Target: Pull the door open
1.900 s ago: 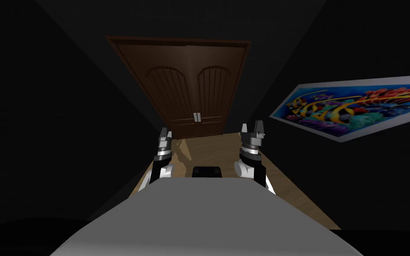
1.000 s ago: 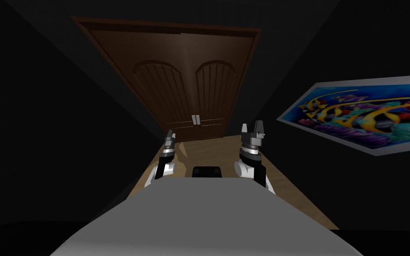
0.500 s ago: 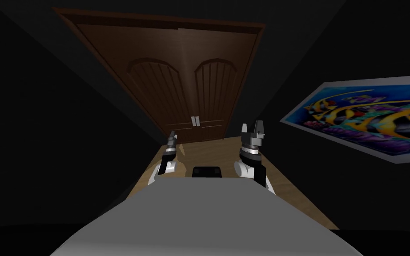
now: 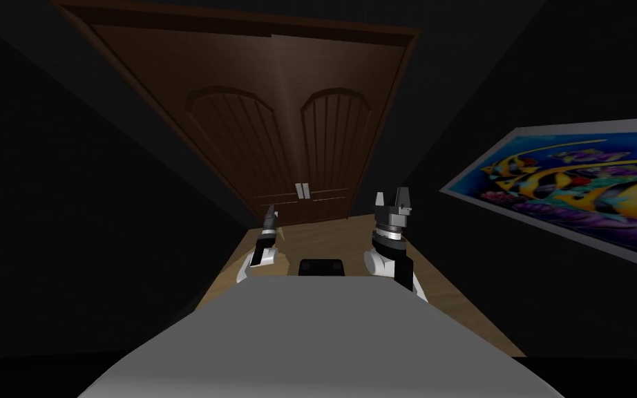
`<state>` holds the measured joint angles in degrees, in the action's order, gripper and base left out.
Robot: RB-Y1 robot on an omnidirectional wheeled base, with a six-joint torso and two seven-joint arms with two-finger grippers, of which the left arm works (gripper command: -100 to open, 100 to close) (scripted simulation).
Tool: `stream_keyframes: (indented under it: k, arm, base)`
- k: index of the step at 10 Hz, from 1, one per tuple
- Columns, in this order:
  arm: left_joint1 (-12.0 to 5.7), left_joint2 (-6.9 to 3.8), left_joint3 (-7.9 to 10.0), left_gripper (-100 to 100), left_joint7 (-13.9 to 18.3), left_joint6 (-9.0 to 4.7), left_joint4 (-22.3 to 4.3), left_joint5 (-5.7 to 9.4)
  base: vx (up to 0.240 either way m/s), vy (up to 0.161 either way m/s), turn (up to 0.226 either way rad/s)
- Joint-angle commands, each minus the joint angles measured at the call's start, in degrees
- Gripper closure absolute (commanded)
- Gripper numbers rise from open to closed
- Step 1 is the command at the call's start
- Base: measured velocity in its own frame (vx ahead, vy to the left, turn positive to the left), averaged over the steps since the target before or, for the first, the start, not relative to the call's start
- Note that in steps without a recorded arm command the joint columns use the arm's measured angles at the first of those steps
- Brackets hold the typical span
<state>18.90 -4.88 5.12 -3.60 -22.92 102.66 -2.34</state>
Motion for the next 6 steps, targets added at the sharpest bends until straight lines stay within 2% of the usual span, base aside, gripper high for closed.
stream_keyframes:
  k: [1,2,6]
  arm:
    - [-0.96,-0.13,0.24,-100,0.5,0.76,-1.6,0.42]
    - [-2.03,-0.15,0.43,-100,0.8,1.32,-3.6,0.83]
    - [-4.14,-0.11,0.79,-100,1.5,2.42,-7.5,1.64]
  base:
    - [0.126,-0.022,-0.002]
    - [0.140,-0.003,-0.010]
    - [0.115,0.001,-0.008]
